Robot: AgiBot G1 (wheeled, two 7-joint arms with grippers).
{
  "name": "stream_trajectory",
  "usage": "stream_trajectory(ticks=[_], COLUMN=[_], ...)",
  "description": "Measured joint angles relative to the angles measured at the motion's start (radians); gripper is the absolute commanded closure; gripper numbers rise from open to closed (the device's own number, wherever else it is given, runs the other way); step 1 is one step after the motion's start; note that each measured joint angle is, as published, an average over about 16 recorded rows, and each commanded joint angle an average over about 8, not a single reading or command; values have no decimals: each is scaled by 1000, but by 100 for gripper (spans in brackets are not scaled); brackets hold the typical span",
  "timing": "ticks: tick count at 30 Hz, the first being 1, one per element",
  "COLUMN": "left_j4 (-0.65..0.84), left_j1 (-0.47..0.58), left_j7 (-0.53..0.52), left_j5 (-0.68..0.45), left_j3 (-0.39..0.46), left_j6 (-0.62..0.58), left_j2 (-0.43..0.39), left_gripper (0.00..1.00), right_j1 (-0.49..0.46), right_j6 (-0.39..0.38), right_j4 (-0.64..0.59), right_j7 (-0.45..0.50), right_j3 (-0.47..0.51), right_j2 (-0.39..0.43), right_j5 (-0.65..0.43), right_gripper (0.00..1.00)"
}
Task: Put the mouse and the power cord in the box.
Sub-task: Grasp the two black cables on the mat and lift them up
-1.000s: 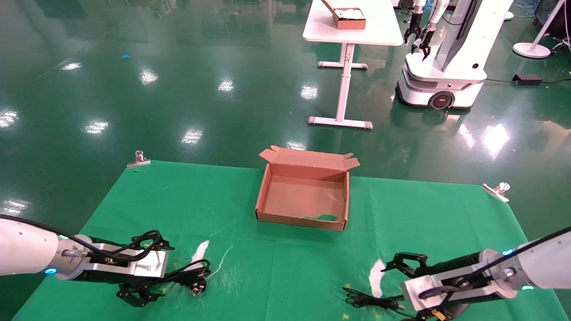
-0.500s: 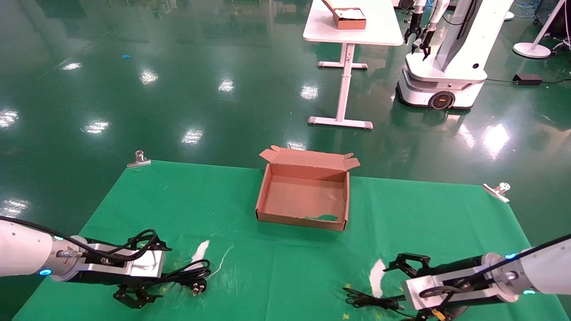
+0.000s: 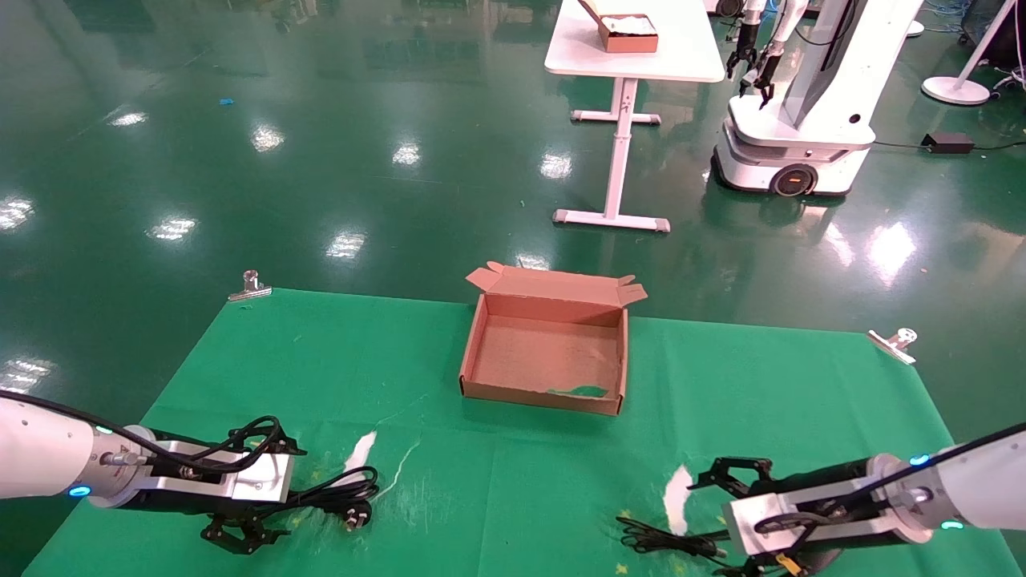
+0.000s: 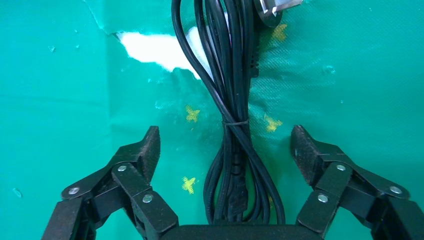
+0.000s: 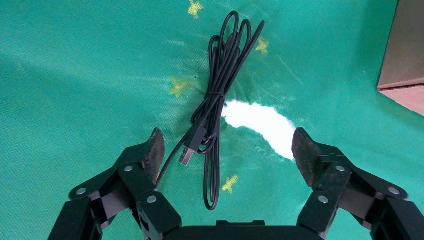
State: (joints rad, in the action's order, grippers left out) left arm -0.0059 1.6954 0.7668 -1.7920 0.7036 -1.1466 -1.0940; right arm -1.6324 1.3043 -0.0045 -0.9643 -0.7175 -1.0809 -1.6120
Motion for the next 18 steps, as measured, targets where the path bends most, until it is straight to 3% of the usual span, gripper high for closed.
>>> stream_trajectory(ticks=[18], left_j4=[-1], left_j1=[0], left_j7=[-3], left_j5=[2], left_j3=[-2], left_j6=[-4], left_j2=[0], left_gripper=[100], right_j1=[0], right_j6=[1], right_j4=[2], right_j7=[0], right_j3=[-1], right_j2=[0], right_j5=[-2], right_gripper=[100])
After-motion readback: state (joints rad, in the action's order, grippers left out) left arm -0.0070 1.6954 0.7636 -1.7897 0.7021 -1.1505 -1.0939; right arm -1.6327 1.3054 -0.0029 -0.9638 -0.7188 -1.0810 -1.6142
